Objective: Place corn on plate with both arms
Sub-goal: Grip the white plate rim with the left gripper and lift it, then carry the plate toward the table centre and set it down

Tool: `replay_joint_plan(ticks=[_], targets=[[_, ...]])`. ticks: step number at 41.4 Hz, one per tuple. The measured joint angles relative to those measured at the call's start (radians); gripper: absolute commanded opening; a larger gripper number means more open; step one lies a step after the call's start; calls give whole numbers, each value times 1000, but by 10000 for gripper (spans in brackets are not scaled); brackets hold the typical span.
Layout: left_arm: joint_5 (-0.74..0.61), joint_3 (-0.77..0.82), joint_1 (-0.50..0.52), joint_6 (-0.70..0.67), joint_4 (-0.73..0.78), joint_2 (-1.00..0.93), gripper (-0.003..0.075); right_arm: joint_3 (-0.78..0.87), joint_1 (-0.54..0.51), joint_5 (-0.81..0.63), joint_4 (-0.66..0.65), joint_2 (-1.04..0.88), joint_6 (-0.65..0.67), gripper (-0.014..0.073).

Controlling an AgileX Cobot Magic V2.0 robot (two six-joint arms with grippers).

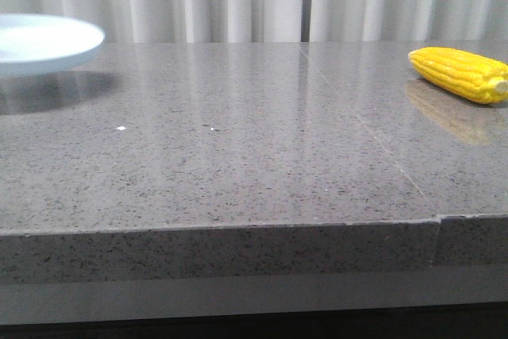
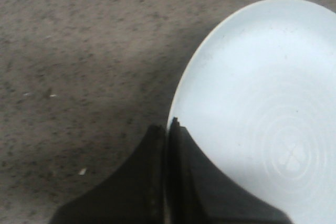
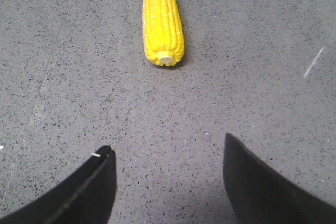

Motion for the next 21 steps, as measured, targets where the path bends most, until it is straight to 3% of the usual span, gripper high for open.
replay_joint_plan(ticks=[21], targets=[[45, 0, -394, 3, -18, -4, -20, 0, 0, 0, 0, 0, 0, 477]])
